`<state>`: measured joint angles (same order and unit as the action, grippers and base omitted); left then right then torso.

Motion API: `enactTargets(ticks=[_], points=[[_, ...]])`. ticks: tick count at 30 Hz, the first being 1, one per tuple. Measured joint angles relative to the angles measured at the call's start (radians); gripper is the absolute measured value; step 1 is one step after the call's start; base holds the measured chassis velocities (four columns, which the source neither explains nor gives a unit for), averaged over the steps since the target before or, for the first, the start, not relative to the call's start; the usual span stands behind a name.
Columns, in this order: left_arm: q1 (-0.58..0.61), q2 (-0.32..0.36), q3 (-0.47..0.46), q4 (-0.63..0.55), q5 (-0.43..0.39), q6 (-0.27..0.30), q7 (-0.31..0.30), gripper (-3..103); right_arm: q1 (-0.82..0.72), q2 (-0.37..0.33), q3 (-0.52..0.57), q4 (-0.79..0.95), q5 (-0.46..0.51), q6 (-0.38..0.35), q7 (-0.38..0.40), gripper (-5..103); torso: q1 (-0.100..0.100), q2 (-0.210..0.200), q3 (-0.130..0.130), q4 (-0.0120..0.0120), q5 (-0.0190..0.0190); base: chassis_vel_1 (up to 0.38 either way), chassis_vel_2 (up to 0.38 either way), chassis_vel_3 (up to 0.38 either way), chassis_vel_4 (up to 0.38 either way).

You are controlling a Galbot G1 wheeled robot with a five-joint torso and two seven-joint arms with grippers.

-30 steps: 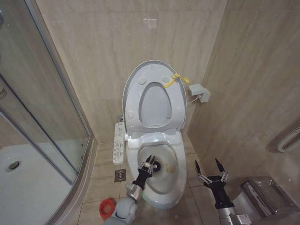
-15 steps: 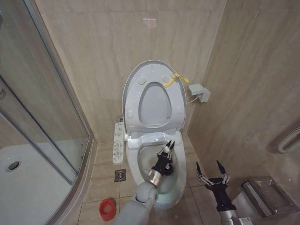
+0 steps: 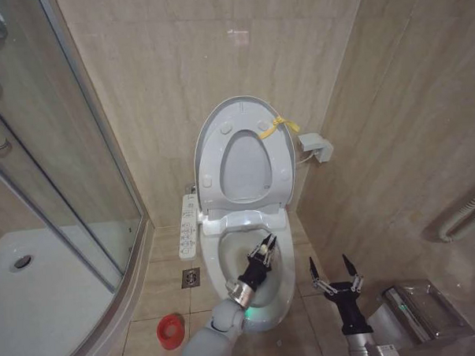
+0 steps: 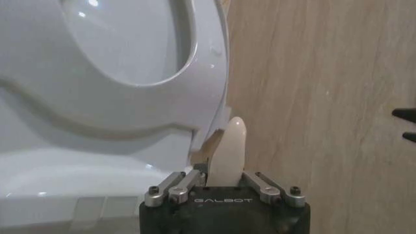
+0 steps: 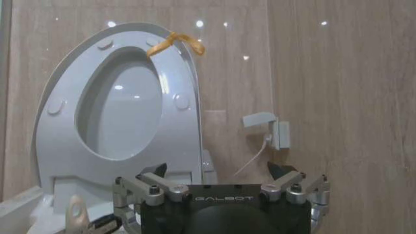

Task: Open the toilet lid, clean the toilet bowl with a toilet brush, close the toilet lid, and flush.

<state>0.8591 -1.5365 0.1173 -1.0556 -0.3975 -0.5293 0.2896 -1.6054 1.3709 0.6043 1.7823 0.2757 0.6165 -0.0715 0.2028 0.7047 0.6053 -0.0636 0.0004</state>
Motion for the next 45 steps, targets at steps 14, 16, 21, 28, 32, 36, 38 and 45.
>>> enactTargets(ticks=[14,16,21,28,32,36,38,45], points=[[-0.057,-0.071,0.008,-0.054,-0.025,-0.008,0.031,19,-0.026,-0.002,0.009,0.012,-0.005,0.003,0.0,100,0.0,0.0,0.0,-0.0007,-0.0004,0.0,0.0,0.0,0.0],[-0.067,-0.071,0.005,-0.045,-0.024,-0.009,0.035,19,-0.027,-0.002,0.01,0.013,-0.005,0.003,0.0,100,0.0,0.0,0.0,-0.0007,-0.0005,0.0,0.0,0.0,0.0],[-0.106,-0.071,-0.005,0.055,-0.021,-0.033,0.056,19,-0.027,0.001,0.01,0.009,-0.006,0.004,0.0,100,0.0,0.0,0.0,-0.0003,-0.0005,0.0,0.0,0.0,0.0],[-0.103,-0.073,0.001,0.091,-0.02,-0.037,0.058,16,-0.015,0.004,0.004,0.0,-0.01,0.004,-0.001,100,0.0,0.0,0.0,-0.0004,-0.0006,0.0,0.0,0.0,0.0],[-0.097,-0.061,0.006,0.075,-0.019,-0.036,0.057,16,-0.008,0.009,-0.001,-0.007,-0.015,0.004,-0.001,100,0.0,0.0,0.0,-0.0002,-0.0002,0.0,0.0,0.0,0.0],[-0.098,-0.067,0.005,0.043,-0.019,-0.029,0.053,16,-0.011,0.011,-0.002,-0.008,-0.017,0.005,-0.002,100,0.0,0.0,0.0,-0.0001,0.0,0.0,0.0,0.0,0.0],[-0.102,-0.071,0.003,0.015,-0.02,-0.026,0.05,16,-0.016,0.011,0.0,-0.007,-0.017,0.005,-0.002,100,0.0,0.0,0.0,-0.0007,-0.0002,0.0,0.0,0.0,0.0],[-0.129,-0.071,-0.009,-0.012,-0.02,-0.016,0.053,16,-0.027,0.01,0.008,0.004,-0.017,0.006,-0.002,100,0.0,0.0,0.0,-0.0008,-0.0006,0.0,0.0,0.0,0.0]])
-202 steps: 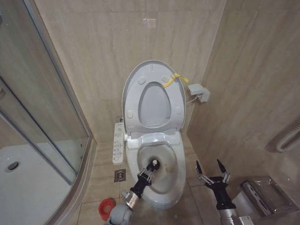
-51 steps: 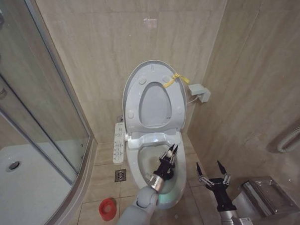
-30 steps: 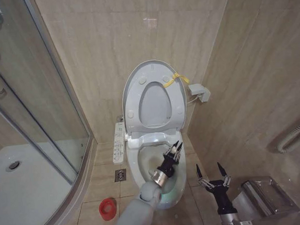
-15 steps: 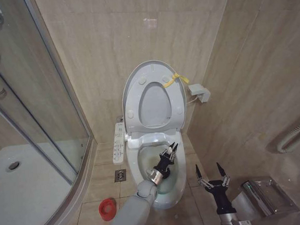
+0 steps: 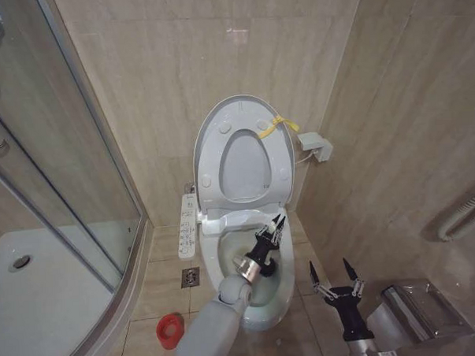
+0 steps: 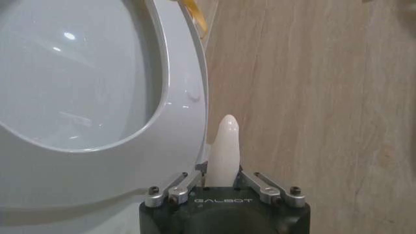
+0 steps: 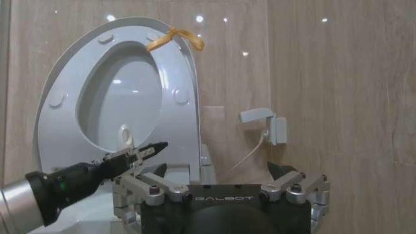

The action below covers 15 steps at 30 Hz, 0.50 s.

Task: Open the toilet lid, clean the toilet bowl with a toilet brush, close the toilet lid, and flush.

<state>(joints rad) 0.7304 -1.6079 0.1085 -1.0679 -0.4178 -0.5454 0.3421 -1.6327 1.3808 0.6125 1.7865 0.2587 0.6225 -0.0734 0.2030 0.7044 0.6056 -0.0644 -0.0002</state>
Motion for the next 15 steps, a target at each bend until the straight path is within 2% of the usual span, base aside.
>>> enactTargets(ticks=[6,9,12,15], points=[[-0.021,-0.001,-0.013,0.112,0.01,-0.011,0.004,16,0.002,0.004,0.0,0.0,-0.001,0.0,0.0,100,0.0,0.0,0.0,0.0008,0.0001,0.0,0.0,0.0,0.0],[-0.015,-0.001,-0.013,0.13,0.01,-0.013,0.004,16,0.007,0.007,-0.002,-0.004,-0.004,0.0,0.0,100,0.0,0.0,0.0,0.0006,0.0001,0.0,0.0,0.0,0.0],[0.002,0.002,-0.008,0.118,0.012,-0.01,0.001,15,0.01,0.009,-0.006,-0.006,-0.006,0.0,0.0,100,0.0,0.0,0.0,0.0003,0.0,0.0,0.0,0.0,0.0],[0.049,0.053,0.001,0.043,0.028,0.016,-0.025,15,0.014,0.01,-0.008,-0.012,-0.007,0.0,0.0,100,0.0,0.0,0.0,0.0001,0.0,0.0,0.0,0.0,0.0]])
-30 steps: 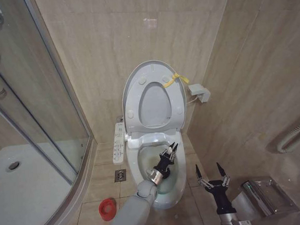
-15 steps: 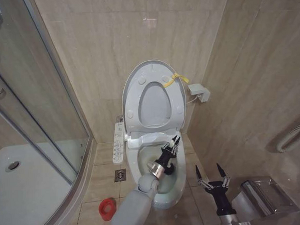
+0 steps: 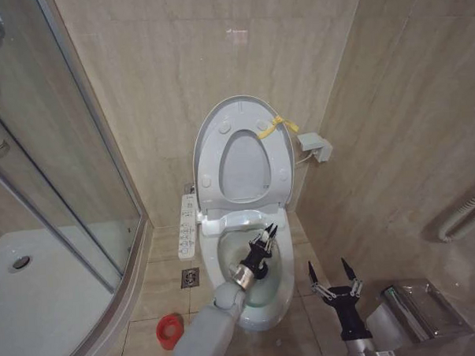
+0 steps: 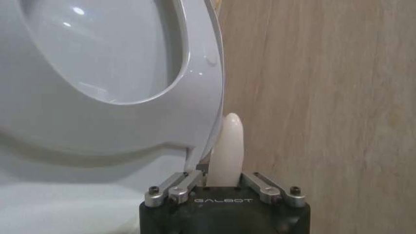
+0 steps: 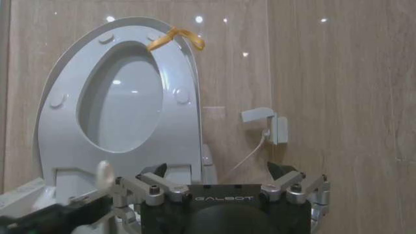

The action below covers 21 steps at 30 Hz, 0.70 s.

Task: Open the toilet lid, clean the toilet bowl with a toilet brush, close the toilet lid, and flush.

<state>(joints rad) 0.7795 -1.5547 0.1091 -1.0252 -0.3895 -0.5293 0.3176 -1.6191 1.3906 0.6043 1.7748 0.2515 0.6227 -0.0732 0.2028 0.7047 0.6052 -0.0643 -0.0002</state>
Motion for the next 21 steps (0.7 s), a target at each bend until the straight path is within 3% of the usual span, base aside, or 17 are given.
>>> enactTargets(ticks=[10,21], points=[[0.127,0.144,-0.033,-0.159,0.023,0.034,-0.052,15,0.003,-0.002,-0.005,-0.006,0.0,0.004,-0.001,100,0.0,0.0,0.0,0.0004,0.0,0.0,0.0,0.0,0.0],[0.179,0.164,-0.064,-0.171,0.045,0.038,-0.057,15,-0.001,0.0,-0.01,-0.003,-0.004,0.005,-0.003,100,0.0,0.0,0.0,0.0003,0.0003,0.0,0.0,0.0,0.0]])
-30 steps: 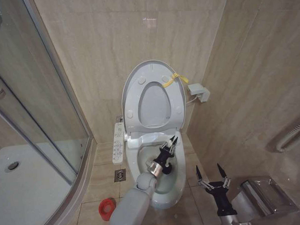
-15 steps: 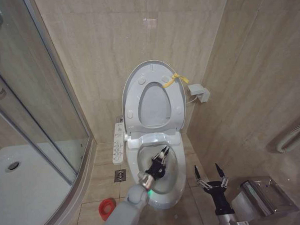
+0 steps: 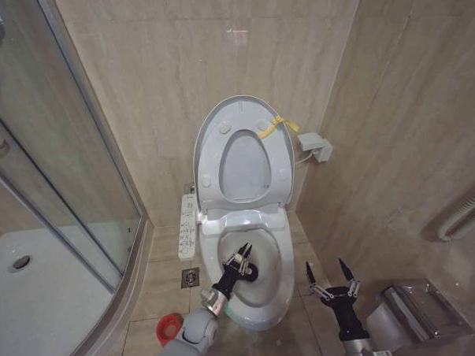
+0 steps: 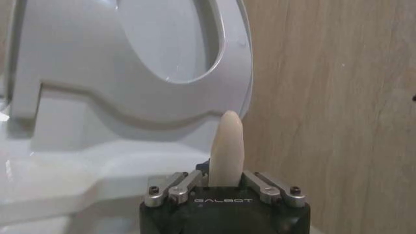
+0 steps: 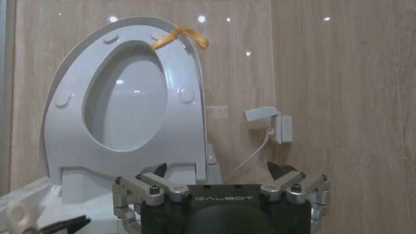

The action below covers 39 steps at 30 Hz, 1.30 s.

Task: Open the toilet lid, clean the toilet bowl with a toilet brush, close the toilet lid, and flush.

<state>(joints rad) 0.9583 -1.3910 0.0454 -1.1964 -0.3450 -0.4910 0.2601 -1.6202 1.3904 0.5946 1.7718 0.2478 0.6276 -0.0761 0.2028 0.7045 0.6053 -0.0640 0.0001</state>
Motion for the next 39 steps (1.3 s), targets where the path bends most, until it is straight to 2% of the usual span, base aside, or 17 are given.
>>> enactTargets(ticks=[17,18,26,27,32,33,39], points=[[0.072,0.032,-0.01,-0.054,0.012,0.014,-0.015,16,-0.014,-0.01,0.003,0.019,0.0,0.002,0.0,100,0.0,0.0,0.0,-0.0003,-0.0004,0.0,0.0,0.0,0.0],[0.078,0.034,-0.014,-0.062,0.013,0.014,-0.015,34,-0.016,-0.01,0.002,0.021,0.001,0.002,0.0,100,0.0,0.0,0.0,-0.0005,-0.0002,0.0,0.0,0.0,0.0],[0.113,0.046,-0.026,-0.091,0.023,0.011,-0.018,34,-0.024,-0.008,0.003,0.026,0.001,0.005,-0.001,100,0.0,0.0,0.0,0.0,-0.0002,0.0,0.0,0.0,0.0],[0.118,0.048,-0.028,-0.096,0.025,0.011,-0.019,61,-0.026,-0.007,0.003,0.028,0.001,0.006,-0.001,100,0.0,0.0,0.0,0.0,-0.0002,0.0,0.0,0.0,0.0],[0.125,0.051,-0.036,-0.102,0.031,0.009,-0.021,61,-0.033,-0.002,0.003,0.034,0.0,0.008,-0.004,100,0.0,0.0,0.0,-0.0001,-0.0001,0.0,0.0,0.0,0.0],[0.126,0.051,-0.037,-0.104,0.031,0.009,-0.021,88,-0.035,-0.001,0.003,0.035,0.0,0.009,-0.004,100,0.0,0.0,0.0,0.0,-0.0001,0.0,0.0,0.0,0.0],[0.131,0.054,-0.043,-0.143,0.027,0.008,-0.026,88,-0.042,0.002,0.004,0.041,-0.003,0.011,-0.004,100,0.0,0.0,0.0,-0.0001,-0.0001,0.0,0.0,0.0,0.0]])
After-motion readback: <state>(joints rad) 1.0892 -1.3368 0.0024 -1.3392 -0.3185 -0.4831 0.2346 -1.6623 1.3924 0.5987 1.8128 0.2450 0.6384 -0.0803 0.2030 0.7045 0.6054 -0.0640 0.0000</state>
